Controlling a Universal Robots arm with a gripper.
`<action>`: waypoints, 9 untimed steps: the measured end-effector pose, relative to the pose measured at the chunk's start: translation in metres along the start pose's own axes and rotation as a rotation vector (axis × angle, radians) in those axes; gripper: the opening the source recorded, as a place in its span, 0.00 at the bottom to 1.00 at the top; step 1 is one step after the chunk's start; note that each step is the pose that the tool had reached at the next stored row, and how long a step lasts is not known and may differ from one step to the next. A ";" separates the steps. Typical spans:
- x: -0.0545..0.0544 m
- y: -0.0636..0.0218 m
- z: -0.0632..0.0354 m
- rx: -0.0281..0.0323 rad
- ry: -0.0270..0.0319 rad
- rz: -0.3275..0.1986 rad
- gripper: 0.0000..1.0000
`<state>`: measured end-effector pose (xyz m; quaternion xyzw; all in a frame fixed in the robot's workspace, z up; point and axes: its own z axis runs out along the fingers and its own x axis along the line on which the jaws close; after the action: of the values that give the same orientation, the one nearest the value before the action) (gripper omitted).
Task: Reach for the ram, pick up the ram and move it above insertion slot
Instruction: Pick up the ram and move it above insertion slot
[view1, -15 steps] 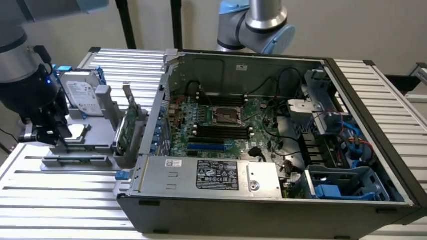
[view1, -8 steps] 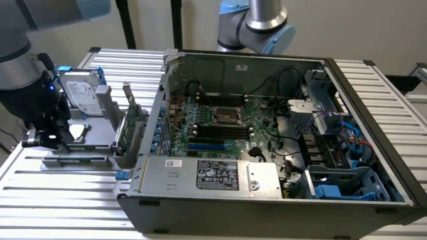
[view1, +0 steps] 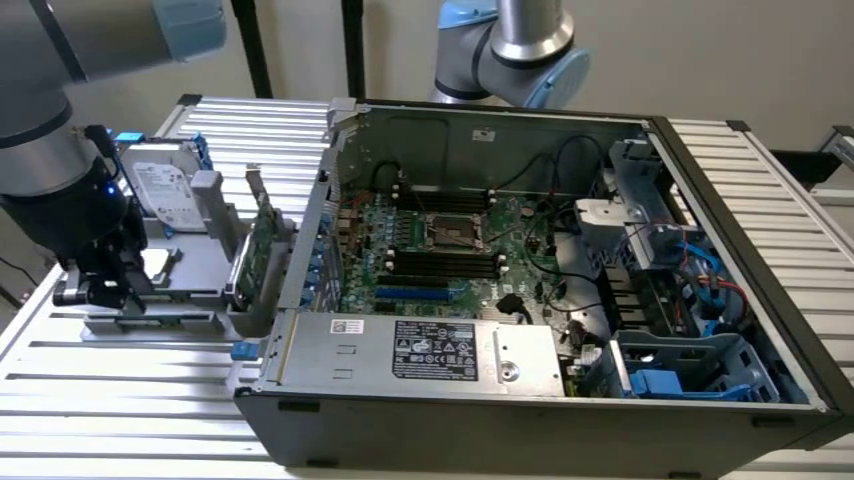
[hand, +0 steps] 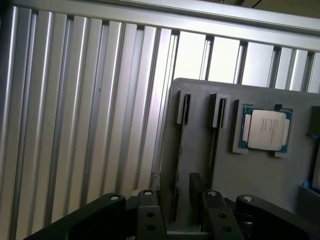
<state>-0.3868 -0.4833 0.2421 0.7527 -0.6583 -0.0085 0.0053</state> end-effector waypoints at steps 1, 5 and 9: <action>0.000 0.0000 0.0019 0.0001 -0.0001 0.001 0.36; 0.000 -0.0001 0.0092 0.0001 -0.0002 0.006 0.36; 0.000 -0.0003 0.0164 0.0003 -0.0004 0.011 0.36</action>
<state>-0.3867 -0.4837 0.2257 0.7492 -0.6623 -0.0085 0.0051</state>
